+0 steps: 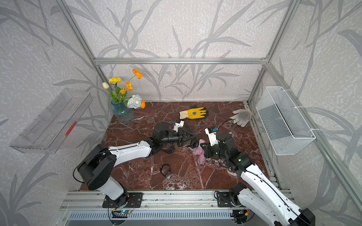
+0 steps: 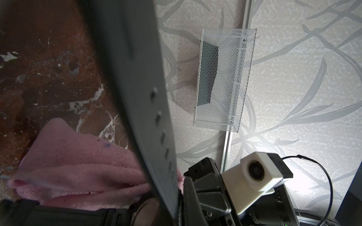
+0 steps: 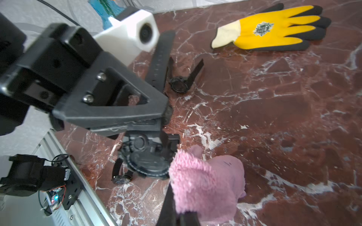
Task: Wipe the watch dial
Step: Wipe the dirt from the watch dial.
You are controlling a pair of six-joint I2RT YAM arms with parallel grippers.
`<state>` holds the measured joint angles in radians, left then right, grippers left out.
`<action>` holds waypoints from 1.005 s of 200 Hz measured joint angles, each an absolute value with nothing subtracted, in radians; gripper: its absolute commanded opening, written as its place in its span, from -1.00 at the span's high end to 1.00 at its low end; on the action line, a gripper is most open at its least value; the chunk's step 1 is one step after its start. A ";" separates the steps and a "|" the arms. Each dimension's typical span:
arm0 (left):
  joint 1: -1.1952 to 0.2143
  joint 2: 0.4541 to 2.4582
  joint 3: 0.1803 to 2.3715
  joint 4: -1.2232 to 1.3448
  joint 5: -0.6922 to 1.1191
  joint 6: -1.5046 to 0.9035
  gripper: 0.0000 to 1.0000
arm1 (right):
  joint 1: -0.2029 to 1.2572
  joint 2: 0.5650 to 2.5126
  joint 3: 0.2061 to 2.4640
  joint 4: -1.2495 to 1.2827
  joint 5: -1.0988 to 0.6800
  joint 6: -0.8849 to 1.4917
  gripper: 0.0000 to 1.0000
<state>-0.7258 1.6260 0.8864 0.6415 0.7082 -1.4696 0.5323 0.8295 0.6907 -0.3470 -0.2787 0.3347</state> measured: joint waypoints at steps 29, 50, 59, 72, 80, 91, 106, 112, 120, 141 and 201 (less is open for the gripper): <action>-0.725 1.626 0.886 0.642 0.708 -1.470 1.00 | 0.566 0.862 0.691 -0.295 -0.302 0.350 1.00; -0.723 1.626 0.886 0.640 0.703 -1.470 1.00 | 0.590 0.901 0.691 -0.263 -0.308 0.355 1.00; -0.721 1.626 0.886 0.640 0.699 -1.470 1.00 | 0.600 0.919 0.691 -0.250 -0.308 0.357 1.00; -0.717 1.626 0.886 0.636 0.694 -1.469 1.00 | 0.614 0.941 0.691 -0.236 -0.308 0.363 1.00; -0.715 1.626 0.886 0.636 0.690 -1.469 1.00 | 0.619 0.952 0.691 -0.228 -0.307 0.367 1.00; -0.714 1.626 0.886 0.635 0.685 -1.469 1.00 | 0.622 0.962 0.689 -0.214 -0.304 0.371 1.00; -0.712 1.626 0.886 0.635 0.679 -1.469 1.00 | 0.625 0.970 0.685 -0.194 -0.299 0.378 1.00; -0.712 1.626 0.886 0.635 0.677 -1.469 1.00 | 0.625 0.973 0.683 -0.187 -0.298 0.379 1.00; -0.711 1.626 0.886 0.635 0.674 -1.469 1.00 | 0.627 0.978 0.683 -0.182 -0.297 0.381 1.00; -0.711 1.626 0.886 0.633 0.668 -1.468 1.00 | 0.628 0.993 0.683 -0.175 -0.298 0.382 1.00; -0.711 1.626 0.886 0.616 0.662 -1.466 1.00 | 0.636 1.045 0.686 -0.159 -0.339 0.369 1.00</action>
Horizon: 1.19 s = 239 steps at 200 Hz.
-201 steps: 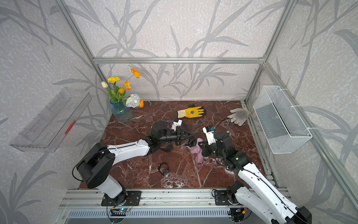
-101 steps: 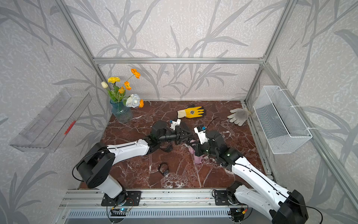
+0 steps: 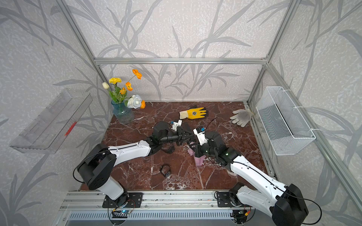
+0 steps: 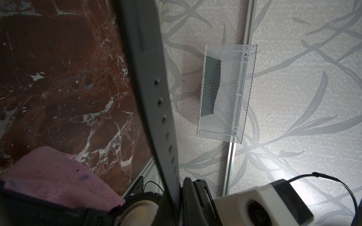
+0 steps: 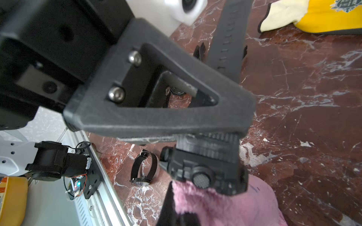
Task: Wipe the watch dial
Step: Wipe the dirt from the watch dial.
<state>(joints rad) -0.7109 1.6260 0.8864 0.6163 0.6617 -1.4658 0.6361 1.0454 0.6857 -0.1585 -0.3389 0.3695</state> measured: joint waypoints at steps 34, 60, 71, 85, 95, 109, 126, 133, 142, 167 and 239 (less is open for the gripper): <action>-0.711 1.626 0.886 0.612 0.662 -1.465 1.00 | 0.638 1.055 0.707 -0.197 -0.322 0.350 1.00; -0.712 1.626 0.886 0.614 0.662 -1.465 1.00 | 0.645 1.058 0.728 -0.238 -0.287 0.342 1.00; -0.712 1.626 0.886 0.614 0.662 -1.465 1.00 | 0.646 1.064 0.739 -0.261 -0.270 0.340 1.00; -0.712 1.626 0.886 0.614 0.662 -1.465 1.00 | 0.647 1.075 0.748 -0.286 -0.246 0.339 1.00; -0.712 1.626 0.886 0.613 0.662 -1.465 1.00 | 0.648 1.085 0.756 -0.304 -0.230 0.339 1.00; -0.711 1.626 0.886 0.611 0.663 -1.460 1.00 | 0.649 1.095 0.767 -0.327 -0.213 0.336 1.00; -0.709 1.626 0.886 0.603 0.665 -1.455 1.00 | 0.649 1.105 0.785 -0.367 -0.187 0.329 1.00; -0.706 1.626 0.886 0.599 0.669 -1.453 1.00 | 0.649 1.106 0.792 -0.389 -0.171 0.328 1.00; -0.700 1.626 0.886 0.598 0.682 -1.451 1.00 | 0.645 1.104 0.797 -0.420 -0.143 0.325 1.00; -0.688 1.612 0.886 0.596 0.725 -1.452 1.00 | 0.575 1.065 0.797 -0.505 -0.092 0.323 1.00; -0.655 1.551 0.953 0.607 0.906 -1.410 1.00 | 0.362 0.723 0.784 -0.590 -0.160 0.285 1.00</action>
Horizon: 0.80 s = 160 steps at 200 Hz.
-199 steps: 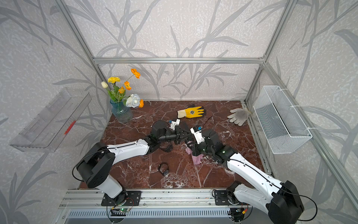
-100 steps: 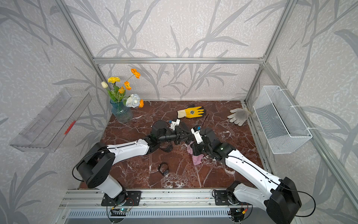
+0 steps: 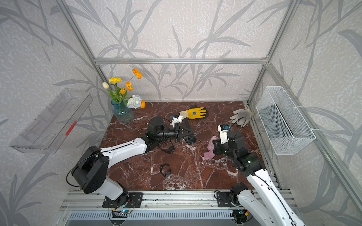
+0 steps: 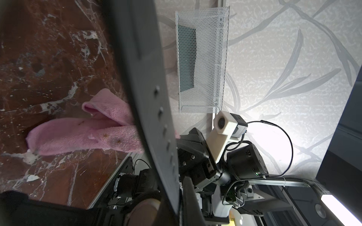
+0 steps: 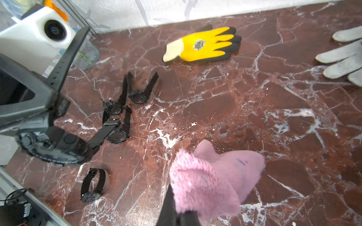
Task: Wipe the watch dial
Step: Wipe the dirt from the watch dial.
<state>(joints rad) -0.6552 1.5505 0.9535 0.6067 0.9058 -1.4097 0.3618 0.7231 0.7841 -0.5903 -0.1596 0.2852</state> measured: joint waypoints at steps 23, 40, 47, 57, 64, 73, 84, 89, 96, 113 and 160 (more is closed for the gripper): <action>-0.649 1.519 0.973 0.642 0.957 -1.419 1.00 | 0.361 0.692 0.784 -0.593 -0.217 0.283 1.00; -0.643 1.510 0.975 0.693 0.973 -1.459 1.00 | 0.360 0.685 0.785 -0.593 -0.253 0.283 1.00; -0.640 1.511 0.974 0.719 0.976 -1.485 1.00 | 0.360 0.683 0.785 -0.594 -0.265 0.283 1.00; -0.634 1.517 0.973 0.765 0.976 -1.531 1.00 | 0.361 0.678 0.786 -0.596 -0.279 0.284 1.00; -0.630 1.525 0.973 0.807 0.974 -1.570 1.00 | 0.360 0.674 0.788 -0.597 -0.288 0.283 1.00; -0.626 1.534 0.971 0.850 0.970 -1.609 1.00 | 0.360 0.670 0.791 -0.597 -0.298 0.283 1.00; -0.623 1.549 0.966 0.905 0.960 -1.666 1.00 | 0.360 0.666 0.795 -0.597 -0.308 0.284 1.00; -0.622 1.555 0.964 0.925 0.955 -1.687 1.00 | 0.360 0.665 0.797 -0.597 -0.312 0.284 1.00; -0.620 1.568 0.959 0.957 0.943 -1.726 1.00 | 0.360 0.666 0.801 -0.597 -0.317 0.284 1.00; -0.620 1.603 0.957 1.017 0.918 -1.798 1.00 | 0.360 0.668 0.807 -0.597 -0.324 0.284 1.00; -0.620 1.644 0.957 1.077 0.880 -1.886 1.00 | 0.360 0.664 0.824 -0.590 -0.334 0.284 1.00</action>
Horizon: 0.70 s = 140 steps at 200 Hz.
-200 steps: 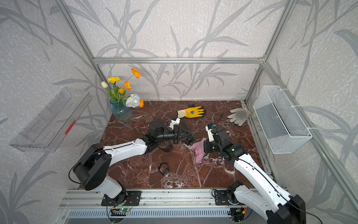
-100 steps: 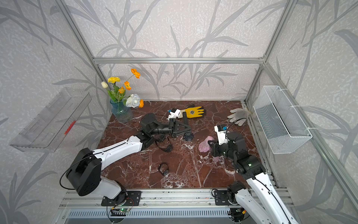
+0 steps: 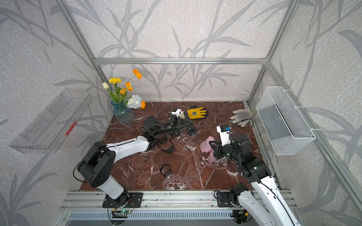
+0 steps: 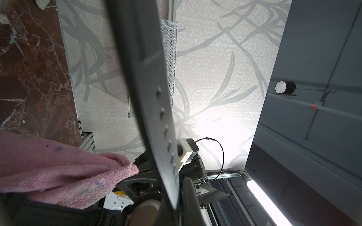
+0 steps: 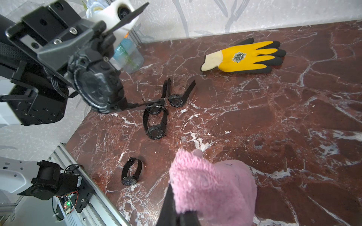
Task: Wipe the watch dial
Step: Wipe the dirt from the watch dial.
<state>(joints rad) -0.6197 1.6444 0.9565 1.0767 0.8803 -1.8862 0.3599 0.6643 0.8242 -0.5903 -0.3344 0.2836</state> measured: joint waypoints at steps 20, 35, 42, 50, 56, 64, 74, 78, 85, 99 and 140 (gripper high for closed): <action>-0.620 1.644 0.953 1.080 0.863 -1.900 1.00 | 0.360 0.662 0.824 -0.584 -0.334 0.287 1.00; -0.620 1.644 0.939 1.082 0.844 -1.914 1.00 | 0.360 0.663 0.825 -0.568 -0.333 0.295 1.00; -0.620 1.644 0.928 1.084 0.834 -1.923 1.00 | 0.360 0.664 0.828 -0.559 -0.332 0.299 1.00; -0.620 1.646 0.916 1.085 0.823 -1.933 1.00 | 0.360 0.667 0.832 -0.538 -0.333 0.306 1.00; -0.620 1.647 0.907 1.085 0.815 -1.939 1.00 | 0.360 0.672 0.836 -0.522 -0.333 0.311 1.00; -0.620 1.652 0.898 1.086 0.805 -1.947 1.00 | 0.360 0.681 0.841 -0.495 -0.333 0.318 1.00; -0.620 1.660 0.891 1.085 0.793 -1.955 1.00 | 0.360 0.695 0.850 -0.469 -0.332 0.324 1.00; -0.620 1.663 0.888 1.086 0.786 -1.958 1.00 | 0.360 0.702 0.855 -0.458 -0.332 0.327 1.00; -0.620 1.669 0.886 1.085 0.781 -1.962 1.00 | 0.362 0.714 0.861 -0.439 -0.331 0.329 1.00; -0.620 1.676 0.881 1.086 0.768 -1.969 1.00 | 0.372 0.739 0.871 -0.406 -0.323 0.335 1.00; -0.624 1.678 0.880 1.088 0.742 -1.980 1.00 | 0.467 0.807 0.871 -0.332 -0.270 0.344 1.00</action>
<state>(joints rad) -0.6239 1.6783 0.8803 1.0878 0.7418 -1.9800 0.4671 0.8070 0.8715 -0.3325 -0.2703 0.3443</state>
